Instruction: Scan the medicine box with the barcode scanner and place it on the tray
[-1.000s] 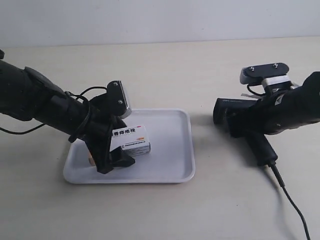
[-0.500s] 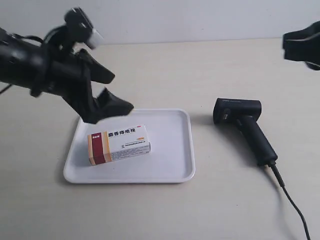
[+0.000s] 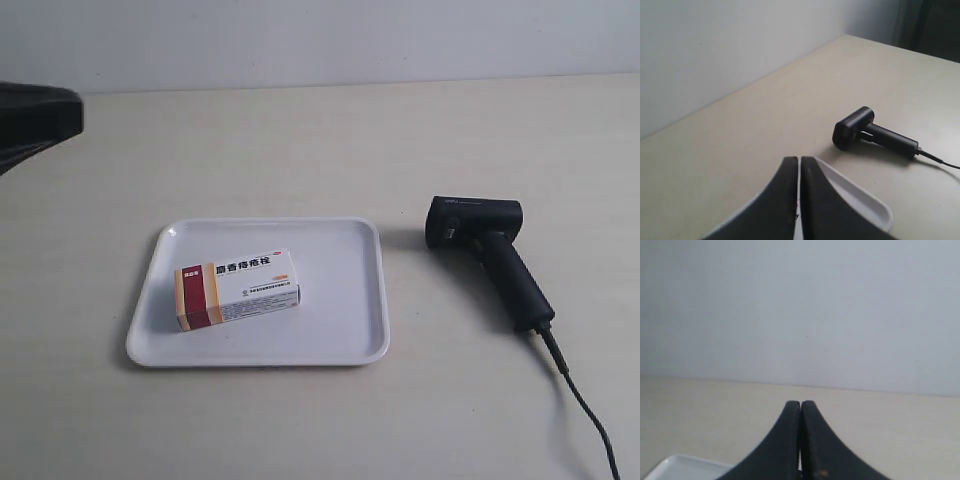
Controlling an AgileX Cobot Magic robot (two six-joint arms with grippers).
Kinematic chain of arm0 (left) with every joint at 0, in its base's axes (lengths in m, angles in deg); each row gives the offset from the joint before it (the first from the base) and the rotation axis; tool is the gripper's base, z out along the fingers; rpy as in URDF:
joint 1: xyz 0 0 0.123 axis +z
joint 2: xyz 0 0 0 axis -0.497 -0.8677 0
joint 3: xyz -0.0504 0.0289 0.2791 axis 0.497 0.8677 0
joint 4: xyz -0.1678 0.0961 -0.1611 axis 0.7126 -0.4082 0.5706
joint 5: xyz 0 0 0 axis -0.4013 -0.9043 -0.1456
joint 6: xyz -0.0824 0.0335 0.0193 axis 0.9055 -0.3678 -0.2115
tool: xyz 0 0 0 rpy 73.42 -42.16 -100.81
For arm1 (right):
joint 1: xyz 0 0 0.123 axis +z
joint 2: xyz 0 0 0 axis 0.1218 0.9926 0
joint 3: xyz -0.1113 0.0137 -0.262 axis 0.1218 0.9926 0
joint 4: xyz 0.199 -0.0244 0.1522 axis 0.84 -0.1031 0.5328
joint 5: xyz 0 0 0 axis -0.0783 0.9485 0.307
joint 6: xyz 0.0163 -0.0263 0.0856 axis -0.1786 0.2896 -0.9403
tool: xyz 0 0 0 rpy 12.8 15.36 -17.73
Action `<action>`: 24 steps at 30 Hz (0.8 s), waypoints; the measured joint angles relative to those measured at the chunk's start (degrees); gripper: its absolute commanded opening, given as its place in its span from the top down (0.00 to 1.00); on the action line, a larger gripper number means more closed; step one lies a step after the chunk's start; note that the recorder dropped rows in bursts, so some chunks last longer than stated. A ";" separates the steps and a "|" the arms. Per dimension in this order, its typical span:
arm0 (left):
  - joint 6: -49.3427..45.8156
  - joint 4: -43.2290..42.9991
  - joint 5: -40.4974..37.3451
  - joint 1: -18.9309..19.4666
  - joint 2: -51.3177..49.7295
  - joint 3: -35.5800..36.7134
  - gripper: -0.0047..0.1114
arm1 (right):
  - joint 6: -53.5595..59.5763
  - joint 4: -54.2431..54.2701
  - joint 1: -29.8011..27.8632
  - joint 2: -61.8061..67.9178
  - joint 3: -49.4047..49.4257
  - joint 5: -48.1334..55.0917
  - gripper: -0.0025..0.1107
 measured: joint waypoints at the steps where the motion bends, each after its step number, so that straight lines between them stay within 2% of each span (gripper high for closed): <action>1: 0.00 0.43 0.42 0.00 3.20 2.30 0.92 | 0.00 0.00 0.00 -0.71 0.00 0.00 0.98; 6: -0.05 1.19 -2.75 0.13 16.40 10.27 0.92 | 0.00 0.00 0.00 -3.19 0.00 0.00 0.98; 15: -1.91 0.86 -7.76 0.13 27.35 14.06 0.92 | 0.00 0.00 0.00 -3.70 0.00 0.00 0.98; 17: -3.32 0.86 -5.02 0.13 28.75 14.52 0.92 | 0.00 0.00 0.00 -3.70 0.00 0.00 0.98; 20: -3.88 3.25 4.29 1.17 33.26 17.63 0.92 | 0.00 0.00 0.00 -3.70 0.00 0.00 0.98; 24: -2.68 10.34 18.38 6.33 41.98 24.24 0.92 | 0.00 0.09 0.00 -3.70 0.00 0.10 0.98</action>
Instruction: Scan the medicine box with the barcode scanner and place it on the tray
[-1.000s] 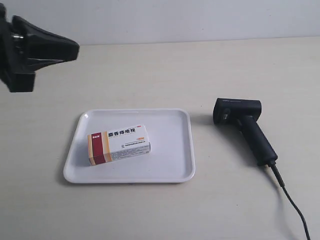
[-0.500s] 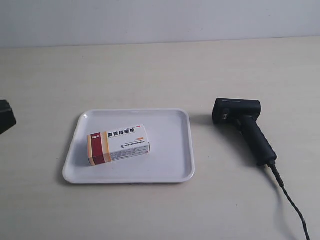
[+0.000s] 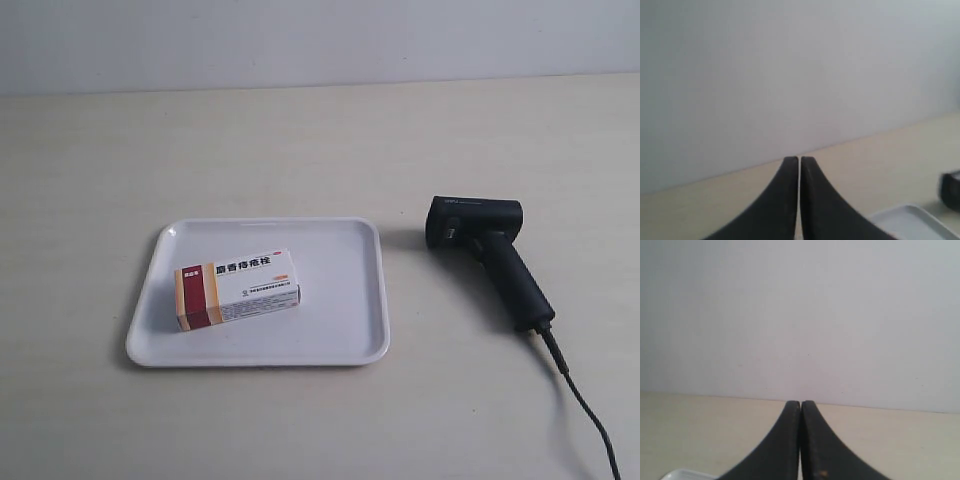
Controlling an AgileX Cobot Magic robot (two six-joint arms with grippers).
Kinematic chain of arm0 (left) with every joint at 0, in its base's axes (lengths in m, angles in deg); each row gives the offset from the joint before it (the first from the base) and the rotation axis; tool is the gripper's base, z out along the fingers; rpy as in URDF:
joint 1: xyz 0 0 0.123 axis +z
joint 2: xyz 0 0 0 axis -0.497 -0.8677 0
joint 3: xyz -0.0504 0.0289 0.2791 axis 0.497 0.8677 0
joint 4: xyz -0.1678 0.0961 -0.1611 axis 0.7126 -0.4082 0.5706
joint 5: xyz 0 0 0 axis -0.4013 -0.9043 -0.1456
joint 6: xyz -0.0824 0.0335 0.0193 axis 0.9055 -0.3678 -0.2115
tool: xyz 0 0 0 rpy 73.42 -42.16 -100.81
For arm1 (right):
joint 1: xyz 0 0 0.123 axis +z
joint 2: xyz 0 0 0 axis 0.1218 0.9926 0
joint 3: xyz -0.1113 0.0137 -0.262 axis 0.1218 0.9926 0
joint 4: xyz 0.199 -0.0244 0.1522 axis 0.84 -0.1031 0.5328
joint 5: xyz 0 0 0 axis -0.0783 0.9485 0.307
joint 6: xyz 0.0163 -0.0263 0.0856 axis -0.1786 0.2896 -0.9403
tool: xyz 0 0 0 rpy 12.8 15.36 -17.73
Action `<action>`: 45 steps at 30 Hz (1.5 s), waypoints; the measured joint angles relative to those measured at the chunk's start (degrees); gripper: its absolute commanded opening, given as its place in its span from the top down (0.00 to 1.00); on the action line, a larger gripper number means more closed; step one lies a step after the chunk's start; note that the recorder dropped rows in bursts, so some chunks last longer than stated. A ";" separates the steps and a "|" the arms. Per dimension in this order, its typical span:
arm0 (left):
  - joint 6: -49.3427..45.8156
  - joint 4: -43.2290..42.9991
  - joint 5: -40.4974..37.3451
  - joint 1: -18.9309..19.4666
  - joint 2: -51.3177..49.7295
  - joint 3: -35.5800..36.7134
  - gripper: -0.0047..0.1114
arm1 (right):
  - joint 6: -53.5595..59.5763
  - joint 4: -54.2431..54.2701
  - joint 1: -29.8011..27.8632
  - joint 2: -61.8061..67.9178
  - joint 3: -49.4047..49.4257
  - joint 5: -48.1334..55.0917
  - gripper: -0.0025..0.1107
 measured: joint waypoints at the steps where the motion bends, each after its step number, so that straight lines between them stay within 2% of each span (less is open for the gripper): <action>1: 0.29 1.61 2.72 1.63 1.87 1.42 0.92 | 0.00 0.00 0.00 0.00 0.00 0.00 0.98; 4: 0.72 4.42 6.94 5.85 4.92 4.23 0.92 | 0.00 0.00 0.00 0.00 0.00 0.00 0.98; 8: 0.72 5.40 8.19 8.86 5.33 5.31 0.92 | 0.00 0.00 0.00 0.00 0.00 0.14 0.98; 24: -3.59 6.30 13.99 9.13 5.33 5.31 0.92 | -0.10 0.00 0.00 0.00 0.00 0.74 0.98; 30: -0.88 4.72 14.78 9.13 5.33 5.31 0.92 | -0.10 0.00 0.00 0.00 0.00 0.84 0.98; 32: 7.49 -3.29 15.02 9.13 5.33 5.31 0.92 | -0.10 0.00 0.00 0.00 0.00 0.84 0.98; 33: 14.91 -10.76 15.02 9.13 5.33 5.31 0.92 | -0.10 0.00 0.00 0.00 0.00 0.84 0.98; 35: 33.00 -29.29 14.79 9.13 5.33 5.31 0.92 | -0.10 0.00 0.00 0.00 0.00 0.84 0.98; 38: 68.15 -66.59 12.70 9.13 5.33 5.31 0.92 | -0.10 0.00 0.00 0.00 0.00 0.84 0.98; 40: 90.30 -86.61 9.96 9.13 5.33 5.31 0.92 | -0.10 0.00 0.00 0.00 0.00 0.84 0.98; 42: 104.21 -97.61 8.01 9.13 5.33 5.31 0.92 | -0.10 0.00 0.00 0.00 0.00 0.84 0.98; 45: 111.73 -105.05 6.19 9.13 5.33 5.42 0.92 | -0.10 0.00 0.00 0.00 0.00 0.84 0.98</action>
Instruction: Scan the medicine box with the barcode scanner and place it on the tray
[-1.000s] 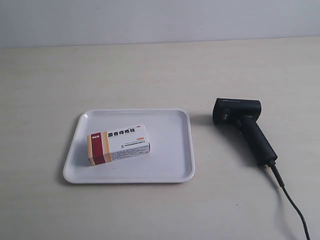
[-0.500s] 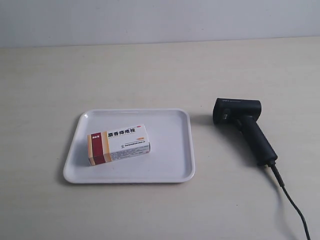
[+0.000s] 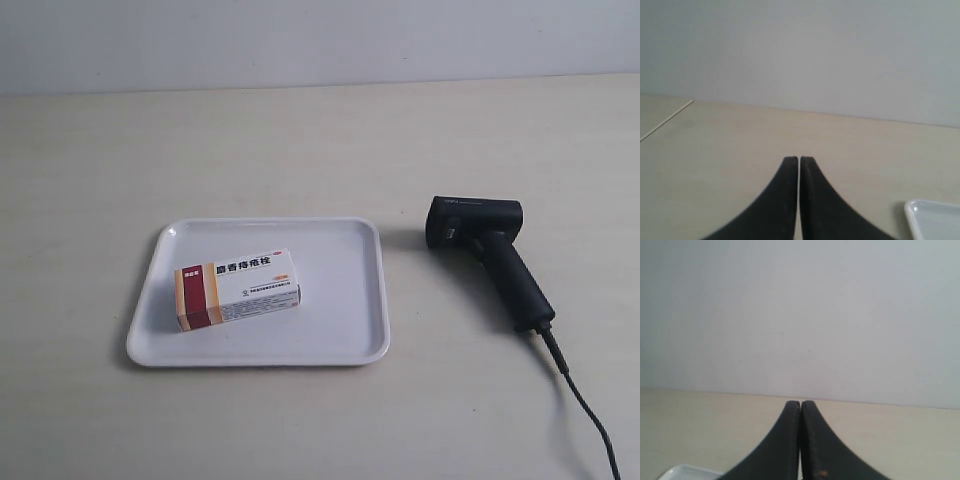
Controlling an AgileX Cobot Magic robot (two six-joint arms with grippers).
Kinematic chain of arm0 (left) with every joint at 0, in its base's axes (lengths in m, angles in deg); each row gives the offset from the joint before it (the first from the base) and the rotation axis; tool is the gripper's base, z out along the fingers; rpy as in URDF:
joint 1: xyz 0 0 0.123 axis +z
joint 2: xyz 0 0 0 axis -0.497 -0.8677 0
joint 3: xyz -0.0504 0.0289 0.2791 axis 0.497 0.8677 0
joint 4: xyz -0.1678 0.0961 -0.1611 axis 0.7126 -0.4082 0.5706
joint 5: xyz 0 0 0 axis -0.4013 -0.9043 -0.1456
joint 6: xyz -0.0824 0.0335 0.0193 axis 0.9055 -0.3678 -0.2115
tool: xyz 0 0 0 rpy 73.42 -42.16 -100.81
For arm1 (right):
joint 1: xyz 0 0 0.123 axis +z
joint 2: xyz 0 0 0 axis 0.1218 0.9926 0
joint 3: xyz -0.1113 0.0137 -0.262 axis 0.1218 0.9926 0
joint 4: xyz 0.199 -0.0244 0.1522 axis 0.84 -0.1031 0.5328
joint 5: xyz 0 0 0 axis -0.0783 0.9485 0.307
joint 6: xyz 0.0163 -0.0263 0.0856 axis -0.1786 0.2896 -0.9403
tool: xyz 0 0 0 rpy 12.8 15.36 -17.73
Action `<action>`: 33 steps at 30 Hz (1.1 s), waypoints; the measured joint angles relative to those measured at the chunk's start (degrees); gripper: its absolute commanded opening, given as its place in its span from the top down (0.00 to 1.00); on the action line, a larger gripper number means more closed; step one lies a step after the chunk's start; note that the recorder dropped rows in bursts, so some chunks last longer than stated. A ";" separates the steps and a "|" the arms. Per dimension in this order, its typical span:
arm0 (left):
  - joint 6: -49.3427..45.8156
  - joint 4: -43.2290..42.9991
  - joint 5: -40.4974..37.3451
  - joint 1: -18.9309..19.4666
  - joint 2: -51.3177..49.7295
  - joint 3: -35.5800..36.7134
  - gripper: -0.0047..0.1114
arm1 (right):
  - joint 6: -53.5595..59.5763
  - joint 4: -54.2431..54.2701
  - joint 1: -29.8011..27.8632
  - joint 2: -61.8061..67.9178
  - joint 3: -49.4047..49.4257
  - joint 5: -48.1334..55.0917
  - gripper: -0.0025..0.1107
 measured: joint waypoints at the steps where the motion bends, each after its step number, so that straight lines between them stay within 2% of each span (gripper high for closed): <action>1: 0.81 -1.17 -0.53 0.00 0.00 0.00 0.92 | 0.00 0.00 0.00 0.00 0.00 0.00 0.98; 4: 0.25 -1.56 -1.57 0.00 0.00 0.08 0.92 | 0.00 0.00 0.00 0.00 0.00 0.00 0.98; 9: -7.05 3.50 -1.53 0.00 0.00 0.08 0.92 | 0.00 0.00 0.00 0.00 0.00 0.00 0.98; 18: -11.70 7.50 -1.53 0.00 0.00 0.08 0.92 | 0.00 0.00 0.00 0.00 0.00 0.00 0.98; 33: -13.43 8.73 -1.53 0.00 0.00 0.08 0.92 | 0.00 0.00 0.00 0.00 0.00 0.00 0.98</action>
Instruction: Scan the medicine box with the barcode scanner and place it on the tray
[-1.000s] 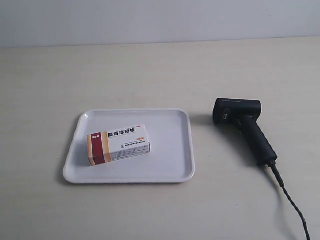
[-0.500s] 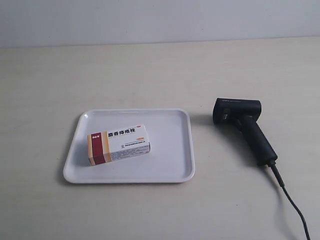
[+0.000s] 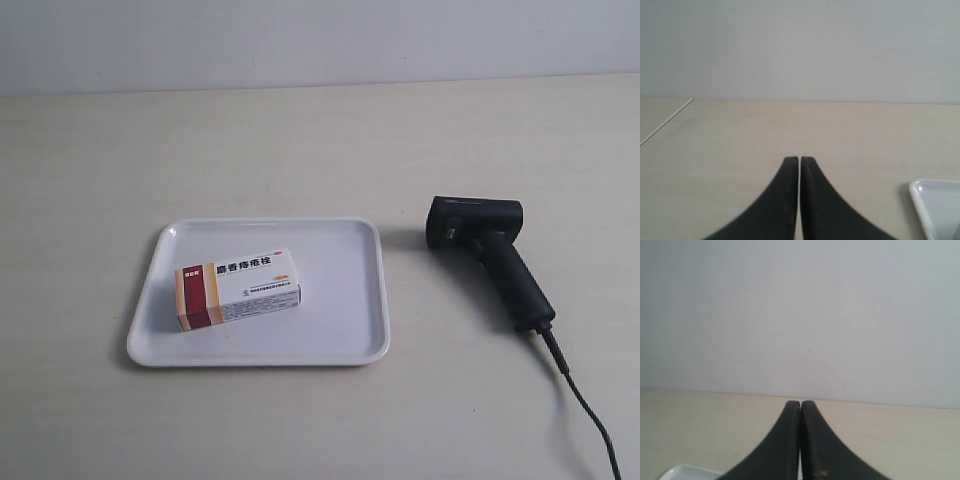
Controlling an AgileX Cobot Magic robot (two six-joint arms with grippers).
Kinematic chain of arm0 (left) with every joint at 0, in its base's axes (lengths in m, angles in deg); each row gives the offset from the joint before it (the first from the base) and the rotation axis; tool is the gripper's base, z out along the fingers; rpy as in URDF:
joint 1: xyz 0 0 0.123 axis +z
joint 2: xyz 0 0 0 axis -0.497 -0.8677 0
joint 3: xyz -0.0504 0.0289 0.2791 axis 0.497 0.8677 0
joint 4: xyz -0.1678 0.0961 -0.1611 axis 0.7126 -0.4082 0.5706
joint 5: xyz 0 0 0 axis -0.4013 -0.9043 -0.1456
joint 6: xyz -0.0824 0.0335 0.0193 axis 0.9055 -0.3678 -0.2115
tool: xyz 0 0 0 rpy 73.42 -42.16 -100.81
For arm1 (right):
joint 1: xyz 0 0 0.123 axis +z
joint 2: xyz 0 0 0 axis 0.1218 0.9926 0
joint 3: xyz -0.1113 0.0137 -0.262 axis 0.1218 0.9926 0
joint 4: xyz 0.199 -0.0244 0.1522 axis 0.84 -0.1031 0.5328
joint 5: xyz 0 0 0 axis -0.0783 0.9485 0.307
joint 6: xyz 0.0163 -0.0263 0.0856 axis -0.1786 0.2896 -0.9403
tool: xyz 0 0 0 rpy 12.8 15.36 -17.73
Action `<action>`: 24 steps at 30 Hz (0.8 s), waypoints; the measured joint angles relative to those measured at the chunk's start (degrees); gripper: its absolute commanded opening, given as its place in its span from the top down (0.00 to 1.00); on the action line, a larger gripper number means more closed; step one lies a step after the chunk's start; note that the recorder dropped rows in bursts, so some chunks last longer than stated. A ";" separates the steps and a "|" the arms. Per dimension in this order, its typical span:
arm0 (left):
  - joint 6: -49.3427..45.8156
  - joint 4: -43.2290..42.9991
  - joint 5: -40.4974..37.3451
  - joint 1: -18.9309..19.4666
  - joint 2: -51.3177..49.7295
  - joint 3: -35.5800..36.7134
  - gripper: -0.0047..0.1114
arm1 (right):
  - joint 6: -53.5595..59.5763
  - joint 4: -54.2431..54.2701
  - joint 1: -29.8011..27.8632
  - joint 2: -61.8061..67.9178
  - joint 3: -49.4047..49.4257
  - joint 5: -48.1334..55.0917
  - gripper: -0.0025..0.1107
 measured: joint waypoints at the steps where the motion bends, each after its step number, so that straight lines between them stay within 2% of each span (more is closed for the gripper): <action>1: 0.00 0.00 0.00 0.00 0.00 0.00 0.92 | 0.00 0.00 0.00 0.00 0.00 0.00 0.98; 16: 0.00 0.00 -0.10 0.00 0.00 0.00 0.92 | 0.00 -0.65 0.00 -0.57 0.44 -1.28 0.98; 18: 0.00 0.00 -0.13 0.00 0.00 0.00 0.92 | -1.11 -3.61 0.00 -1.67 3.01 -1.59 0.98; 24: 0.00 0.00 -0.36 0.00 0.00 0.00 0.92 | -11.08 -9.78 0.00 -8.24 19.58 -9.42 0.98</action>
